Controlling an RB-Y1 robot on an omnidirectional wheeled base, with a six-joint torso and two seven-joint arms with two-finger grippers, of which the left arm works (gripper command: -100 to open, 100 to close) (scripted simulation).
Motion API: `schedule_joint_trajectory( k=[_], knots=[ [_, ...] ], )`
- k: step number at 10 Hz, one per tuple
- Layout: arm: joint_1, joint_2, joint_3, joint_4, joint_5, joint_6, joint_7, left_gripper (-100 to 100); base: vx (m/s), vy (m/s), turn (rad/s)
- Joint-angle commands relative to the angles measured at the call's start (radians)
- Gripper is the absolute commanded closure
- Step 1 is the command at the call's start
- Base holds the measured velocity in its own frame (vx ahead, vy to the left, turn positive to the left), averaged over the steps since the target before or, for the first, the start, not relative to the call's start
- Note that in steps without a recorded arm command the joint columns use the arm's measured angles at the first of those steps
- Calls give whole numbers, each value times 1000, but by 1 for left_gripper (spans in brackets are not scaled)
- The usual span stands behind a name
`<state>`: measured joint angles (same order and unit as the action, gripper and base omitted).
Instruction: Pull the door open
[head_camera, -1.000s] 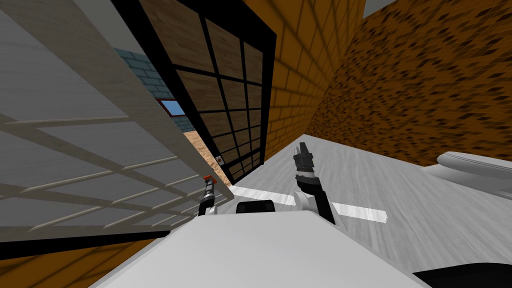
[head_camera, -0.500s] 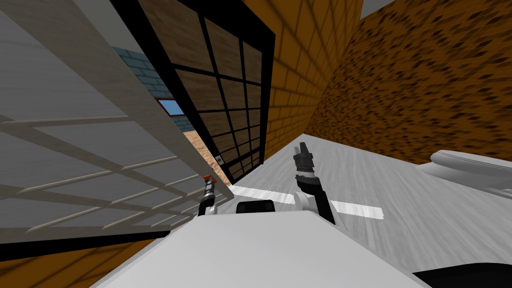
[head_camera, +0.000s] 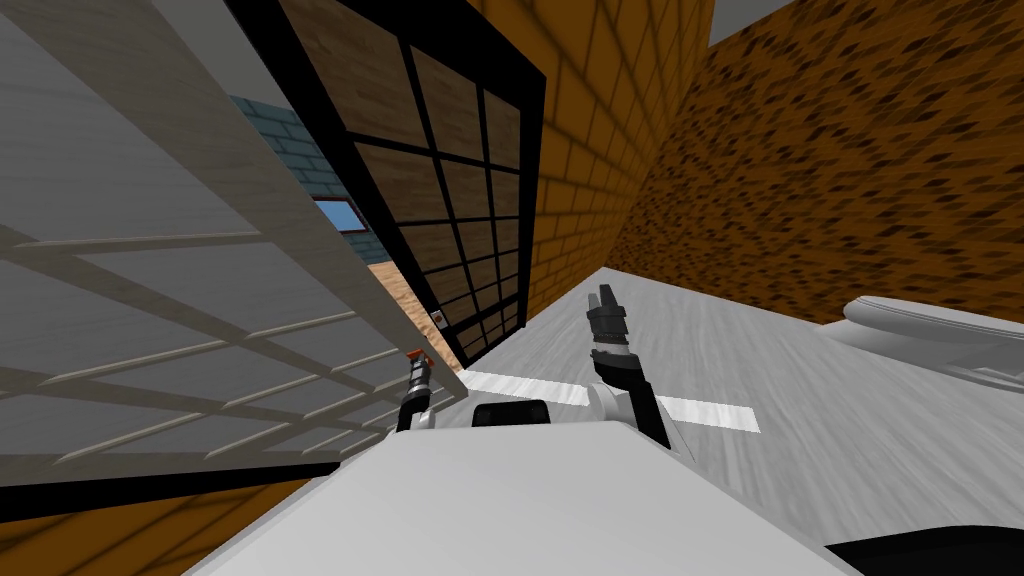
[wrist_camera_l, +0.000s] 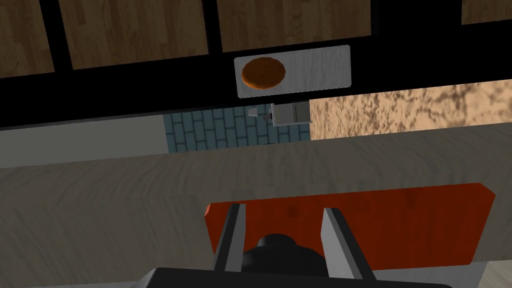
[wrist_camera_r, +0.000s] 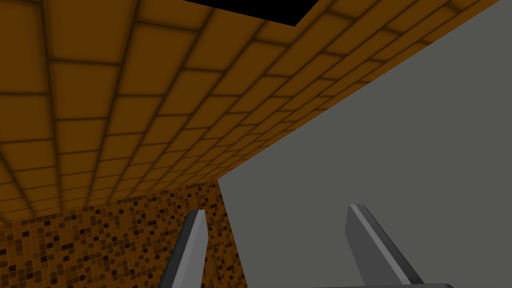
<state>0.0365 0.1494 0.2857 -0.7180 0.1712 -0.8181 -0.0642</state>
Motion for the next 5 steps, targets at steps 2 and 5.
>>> schedule_joint_trajectory(
  k=[2, 5],
  knots=[
    [11, 24, 3, -8, 29, -3, 67, 100, -39, 10, -31],
    [7, 33, -23, -3, 55, -7, 132, 100, -27, 8, -29]
  ],
)
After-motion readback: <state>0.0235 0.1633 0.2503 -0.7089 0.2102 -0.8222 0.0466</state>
